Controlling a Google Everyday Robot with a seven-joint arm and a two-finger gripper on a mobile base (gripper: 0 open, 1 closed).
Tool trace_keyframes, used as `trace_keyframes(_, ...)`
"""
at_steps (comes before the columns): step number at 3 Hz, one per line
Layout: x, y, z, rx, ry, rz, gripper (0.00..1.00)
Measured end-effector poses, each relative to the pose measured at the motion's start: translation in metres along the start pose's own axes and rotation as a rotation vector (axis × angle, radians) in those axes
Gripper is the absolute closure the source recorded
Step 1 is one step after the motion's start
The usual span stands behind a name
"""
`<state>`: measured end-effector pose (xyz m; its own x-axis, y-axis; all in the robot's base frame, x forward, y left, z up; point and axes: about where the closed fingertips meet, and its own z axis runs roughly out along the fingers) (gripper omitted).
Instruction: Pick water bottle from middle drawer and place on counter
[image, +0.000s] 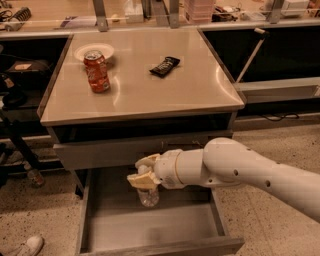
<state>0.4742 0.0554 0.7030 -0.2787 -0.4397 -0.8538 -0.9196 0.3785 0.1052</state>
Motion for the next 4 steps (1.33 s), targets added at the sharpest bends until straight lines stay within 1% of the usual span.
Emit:
trace_keyframes(2, -0.082, -0.004, -0.058, 0.058, 0.001, -0.024, 1.00)
trace_keyframes(3, -0.082, -0.004, -0.058, 0.059, 0.001, -0.024, 1.00)
trace_keyframes(4, -0.110, 0.001, -0.073, 0.088, -0.007, -0.059, 1.00)
